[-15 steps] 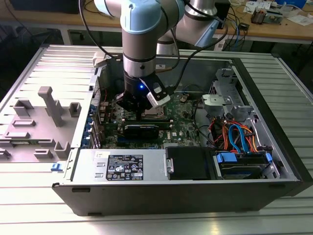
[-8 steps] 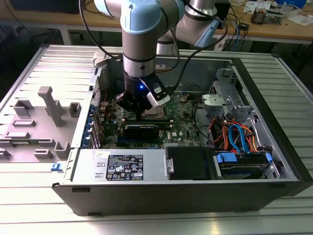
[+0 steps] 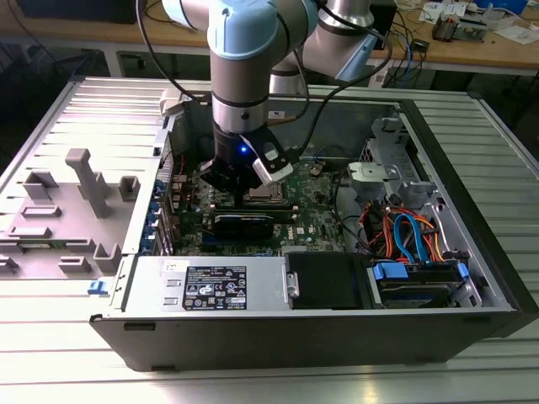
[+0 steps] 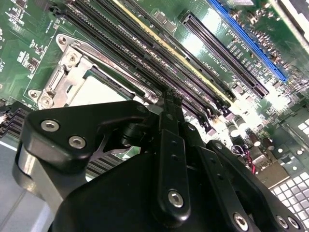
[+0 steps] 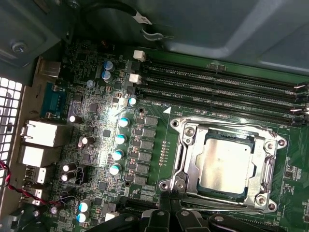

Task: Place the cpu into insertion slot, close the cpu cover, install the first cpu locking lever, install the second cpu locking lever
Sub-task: 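Install the second cpu locking lever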

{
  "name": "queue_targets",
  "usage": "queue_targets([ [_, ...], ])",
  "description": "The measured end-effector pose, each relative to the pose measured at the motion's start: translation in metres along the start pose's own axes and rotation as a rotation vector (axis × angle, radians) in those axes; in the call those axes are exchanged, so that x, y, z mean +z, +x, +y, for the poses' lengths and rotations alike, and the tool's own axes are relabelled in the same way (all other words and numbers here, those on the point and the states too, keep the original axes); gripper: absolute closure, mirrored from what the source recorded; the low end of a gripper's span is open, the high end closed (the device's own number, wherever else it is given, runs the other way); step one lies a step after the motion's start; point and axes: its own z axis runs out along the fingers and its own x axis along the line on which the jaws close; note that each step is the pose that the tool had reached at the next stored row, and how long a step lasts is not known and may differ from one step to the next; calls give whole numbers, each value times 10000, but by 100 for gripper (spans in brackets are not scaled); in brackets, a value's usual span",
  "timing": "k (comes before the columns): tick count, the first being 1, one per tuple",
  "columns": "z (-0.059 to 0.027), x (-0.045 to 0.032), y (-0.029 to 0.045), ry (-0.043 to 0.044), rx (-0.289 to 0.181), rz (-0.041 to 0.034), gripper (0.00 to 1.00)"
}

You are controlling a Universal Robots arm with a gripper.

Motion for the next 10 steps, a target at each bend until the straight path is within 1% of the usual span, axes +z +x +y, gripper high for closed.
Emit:
queue_targets([
  [10, 31, 1, -4, -1, 0, 0, 88],
])
